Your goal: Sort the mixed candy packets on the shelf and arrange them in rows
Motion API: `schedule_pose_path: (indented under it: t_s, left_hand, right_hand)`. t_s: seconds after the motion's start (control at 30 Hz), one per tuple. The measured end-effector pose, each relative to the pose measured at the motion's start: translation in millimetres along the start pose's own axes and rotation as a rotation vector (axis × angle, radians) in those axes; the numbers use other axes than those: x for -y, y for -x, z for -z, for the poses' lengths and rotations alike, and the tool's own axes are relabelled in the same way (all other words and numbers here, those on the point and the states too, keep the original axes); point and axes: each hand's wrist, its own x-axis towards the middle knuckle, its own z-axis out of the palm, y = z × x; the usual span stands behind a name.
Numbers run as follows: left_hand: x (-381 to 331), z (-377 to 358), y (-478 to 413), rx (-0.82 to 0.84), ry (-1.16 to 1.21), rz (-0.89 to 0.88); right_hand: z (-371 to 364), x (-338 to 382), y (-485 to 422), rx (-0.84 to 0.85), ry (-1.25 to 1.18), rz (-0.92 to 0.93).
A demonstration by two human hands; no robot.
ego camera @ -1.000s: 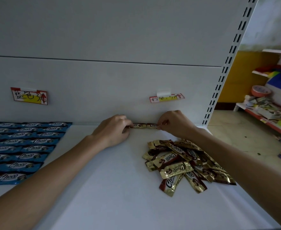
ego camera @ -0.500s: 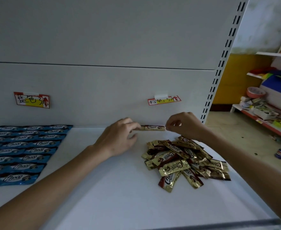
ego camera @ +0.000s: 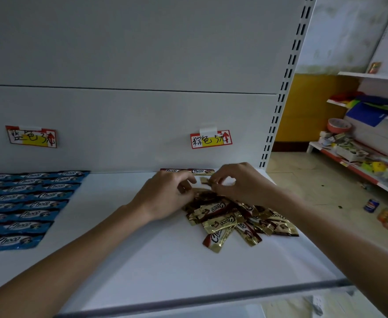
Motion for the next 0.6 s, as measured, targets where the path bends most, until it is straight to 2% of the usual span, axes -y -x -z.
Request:
schedule_pose_path:
  t_s: [0.1, 0.2, 0.47, 0.6]
  left_hand:
    - [2.9, 2.3, 5.0, -0.044, 0.022, 0.023]
    - [4.9, 1.9, 7.9, -0.021, -0.002, 0.038]
    - [4.5, 7.1, 5.8, -0.035, 0.004, -0.004]
    - [6.1, 6.9, -4.0, -0.046, 0.007, -0.008]
  right_hand:
    - [1.8, 1.5, -2.6, -0.154, -0.162, -0.023]
    - [5.4, 1.0, -5.9, -0.211, -0.283, -0.092]
    - [4.4, -8.9, -11.3, -0.291, -0.208, -0.178]
    - [10.2, -20.2, -14.5, -0.268, -0.204, -0.197]
